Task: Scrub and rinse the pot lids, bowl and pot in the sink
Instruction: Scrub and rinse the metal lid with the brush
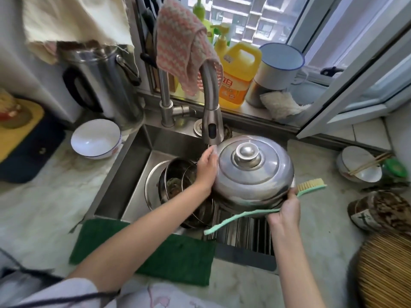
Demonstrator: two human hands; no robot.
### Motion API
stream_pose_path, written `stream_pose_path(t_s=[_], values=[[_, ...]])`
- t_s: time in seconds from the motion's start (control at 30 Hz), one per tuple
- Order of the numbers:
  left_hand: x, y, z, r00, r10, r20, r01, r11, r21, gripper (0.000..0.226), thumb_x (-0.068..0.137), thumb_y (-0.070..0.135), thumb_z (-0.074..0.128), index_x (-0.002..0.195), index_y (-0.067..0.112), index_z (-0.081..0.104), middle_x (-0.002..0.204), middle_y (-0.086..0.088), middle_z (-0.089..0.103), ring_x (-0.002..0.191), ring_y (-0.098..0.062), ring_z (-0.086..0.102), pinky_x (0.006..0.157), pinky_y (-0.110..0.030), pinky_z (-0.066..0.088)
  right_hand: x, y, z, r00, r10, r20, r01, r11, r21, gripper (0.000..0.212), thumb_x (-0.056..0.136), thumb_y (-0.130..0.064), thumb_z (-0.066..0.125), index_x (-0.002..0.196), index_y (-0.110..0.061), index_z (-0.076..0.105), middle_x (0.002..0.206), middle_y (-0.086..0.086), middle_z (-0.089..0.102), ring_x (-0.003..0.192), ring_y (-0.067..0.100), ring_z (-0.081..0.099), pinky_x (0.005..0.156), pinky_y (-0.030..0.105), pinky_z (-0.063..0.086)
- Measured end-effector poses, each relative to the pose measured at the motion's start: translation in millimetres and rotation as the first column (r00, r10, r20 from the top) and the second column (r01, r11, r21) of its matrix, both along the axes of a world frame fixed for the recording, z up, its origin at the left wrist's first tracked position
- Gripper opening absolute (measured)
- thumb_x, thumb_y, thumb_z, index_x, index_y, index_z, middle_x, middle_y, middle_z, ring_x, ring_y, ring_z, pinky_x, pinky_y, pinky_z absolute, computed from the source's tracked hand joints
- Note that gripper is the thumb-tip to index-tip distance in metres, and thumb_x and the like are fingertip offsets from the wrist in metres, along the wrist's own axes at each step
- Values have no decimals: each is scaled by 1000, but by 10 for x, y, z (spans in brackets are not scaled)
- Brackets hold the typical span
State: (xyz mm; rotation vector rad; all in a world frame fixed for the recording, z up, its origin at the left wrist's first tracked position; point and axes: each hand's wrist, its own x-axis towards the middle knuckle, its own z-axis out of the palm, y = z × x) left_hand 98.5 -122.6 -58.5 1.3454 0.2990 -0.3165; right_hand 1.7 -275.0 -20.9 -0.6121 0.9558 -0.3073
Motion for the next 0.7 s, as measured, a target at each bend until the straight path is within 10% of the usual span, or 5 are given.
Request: stream_pose_path(t_s=[0.17, 0.37, 0.7], values=[[332, 126, 31, 978, -86, -188, 67, 992, -106, 20, 95, 14, 48, 94, 15, 69, 105, -11, 67, 109, -29, 60, 99, -39, 46, -18, -26, 47, 1000, 2, -5, -2, 999, -36, 31, 101, -36, 39, 100, -14, 60, 126, 8, 59, 114, 20, 57, 106, 37, 41], [-400, -213, 100, 995, 79, 68, -87, 987, 135, 38, 100, 18, 39, 138, 18, 45, 144, -1, 42, 133, -16, 39, 113, -34, 31, 145, 22, -42, 998, -26, -59, 22, 997, -75, 37, 101, -43, 36, 111, -17, 60, 134, 5, 55, 122, 21, 53, 105, 36, 41], [153, 245, -2, 991, 16, -129, -10, 999, 45, 36, 98, 17, 38, 127, 6, 57, 126, -7, 60, 116, -19, 54, 103, -31, 41, 168, 148, 47, 999, 22, -29, -22, 1000, -9, 32, 101, -38, 39, 108, -15, 60, 116, 9, 64, 101, 21, 62, 98, 39, 45]])
